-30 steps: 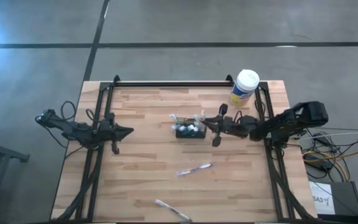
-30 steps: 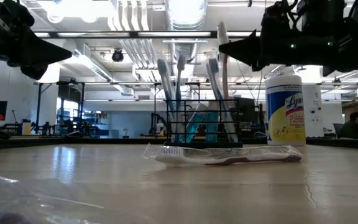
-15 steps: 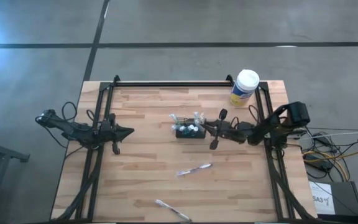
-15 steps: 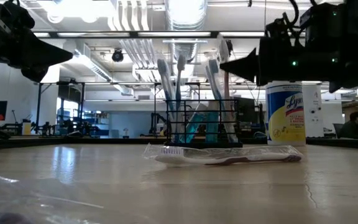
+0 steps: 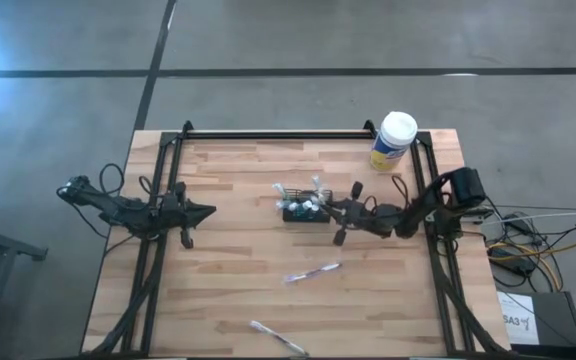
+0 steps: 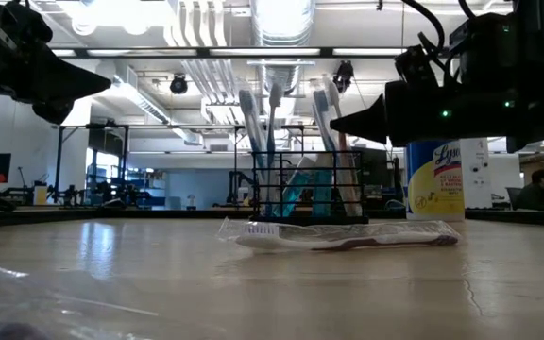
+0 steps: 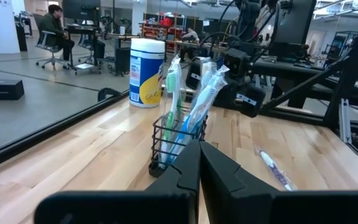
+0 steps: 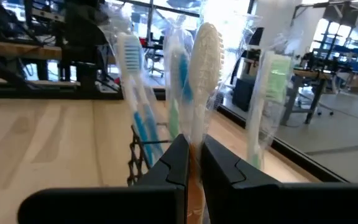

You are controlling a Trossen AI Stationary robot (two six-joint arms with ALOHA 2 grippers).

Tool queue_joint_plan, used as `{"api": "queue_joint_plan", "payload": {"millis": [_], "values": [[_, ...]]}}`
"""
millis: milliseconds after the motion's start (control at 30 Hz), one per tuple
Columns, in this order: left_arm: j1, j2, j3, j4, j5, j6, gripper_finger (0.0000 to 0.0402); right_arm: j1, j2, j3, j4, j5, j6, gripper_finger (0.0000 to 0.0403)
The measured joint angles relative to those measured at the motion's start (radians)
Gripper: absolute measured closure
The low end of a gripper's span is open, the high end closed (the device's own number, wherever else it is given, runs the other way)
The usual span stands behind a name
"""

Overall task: Pick & Place toothbrushing station
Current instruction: Put the orange toothbrush into the black wire organizer, then put the top violet toothbrush into the black wire organizer

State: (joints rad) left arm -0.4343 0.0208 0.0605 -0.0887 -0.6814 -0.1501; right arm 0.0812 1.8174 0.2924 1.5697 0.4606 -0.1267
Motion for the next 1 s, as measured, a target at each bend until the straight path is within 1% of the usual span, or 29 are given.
{"api": "queue_joint_plan", "payload": {"millis": [100,167,633,733,833,1000], "values": [[0.000,0.000,0.000,0.000,0.000,0.000,0.0392,0.025,0.001,-0.007,0.000,0.067,-0.016,0.0387],[0.000,0.000,0.000,0.000,0.000,0.000,0.0392,0.036,0.001,-0.015,0.000,0.087,-0.018,0.0387],[0.000,0.000,0.000,0.001,0.000,0.005,0.0392,0.039,-0.003,-0.023,-0.040,0.093,0.047,0.0385],[0.000,0.000,0.000,0.001,0.000,0.006,0.0392,0.038,-0.003,-0.023,-0.046,0.093,0.072,0.0367],[0.000,0.000,0.000,0.001,0.000,0.006,0.0392,0.039,0.002,-0.027,-0.075,0.092,0.076,0.0333],[0.000,0.000,0.000,0.001,0.000,0.006,0.0392,0.040,-0.002,-0.026,-0.059,0.093,0.083,0.0273]]}}
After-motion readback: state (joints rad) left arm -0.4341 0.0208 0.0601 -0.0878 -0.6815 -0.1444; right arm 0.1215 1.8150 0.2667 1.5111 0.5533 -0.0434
